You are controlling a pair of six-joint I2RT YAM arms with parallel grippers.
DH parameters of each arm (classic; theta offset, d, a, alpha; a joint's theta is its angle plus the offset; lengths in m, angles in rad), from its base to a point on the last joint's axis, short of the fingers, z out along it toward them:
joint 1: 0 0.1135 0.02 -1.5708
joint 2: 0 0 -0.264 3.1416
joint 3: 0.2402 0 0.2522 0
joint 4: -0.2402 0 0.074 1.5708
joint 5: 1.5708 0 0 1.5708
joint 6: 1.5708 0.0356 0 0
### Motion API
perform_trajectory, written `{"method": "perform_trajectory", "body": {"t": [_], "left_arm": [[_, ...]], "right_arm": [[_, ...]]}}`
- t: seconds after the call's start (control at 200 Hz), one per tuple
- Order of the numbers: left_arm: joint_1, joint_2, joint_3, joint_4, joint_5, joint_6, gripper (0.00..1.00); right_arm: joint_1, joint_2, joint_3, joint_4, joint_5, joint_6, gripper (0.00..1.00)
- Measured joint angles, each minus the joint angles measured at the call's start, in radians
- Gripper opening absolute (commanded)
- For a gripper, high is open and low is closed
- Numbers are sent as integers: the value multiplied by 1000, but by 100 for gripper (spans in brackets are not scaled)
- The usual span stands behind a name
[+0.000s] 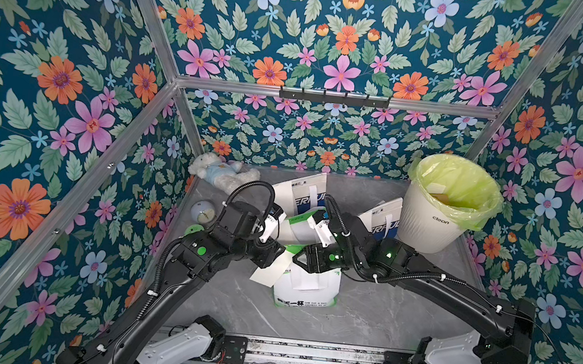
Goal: Shred takeout receipts and throw away
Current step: Tear off the takeout receipt from the takeout bag.
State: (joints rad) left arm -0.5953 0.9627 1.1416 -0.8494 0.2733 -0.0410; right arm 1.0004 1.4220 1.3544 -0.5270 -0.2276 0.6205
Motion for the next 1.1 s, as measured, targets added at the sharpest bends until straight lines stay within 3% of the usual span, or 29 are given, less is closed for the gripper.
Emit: {"method": "perform_trajectory", "body": {"t": [0.06,0.245,0.525,0.66,0.855,1.1], "left_arm": [[0,-6,-1,20,11,-8,52],[0,-13,-3,50,15,-31,73],[0,-60,45,0,-71,-43,77],[0,-66,71,-59,-126,-63,70],[0,-65,61,-116,-186,-117,52],[0,-66,5,-188,-251,-195,40]], "right_arm": [[1,-7,0,0,0,0,60],[9,-12,-1,1,5,0,60],[22,-12,-19,2,22,0,58],[24,-11,-27,10,25,0,57],[28,21,-23,43,29,-5,56],[34,52,21,39,56,-29,54]]}}
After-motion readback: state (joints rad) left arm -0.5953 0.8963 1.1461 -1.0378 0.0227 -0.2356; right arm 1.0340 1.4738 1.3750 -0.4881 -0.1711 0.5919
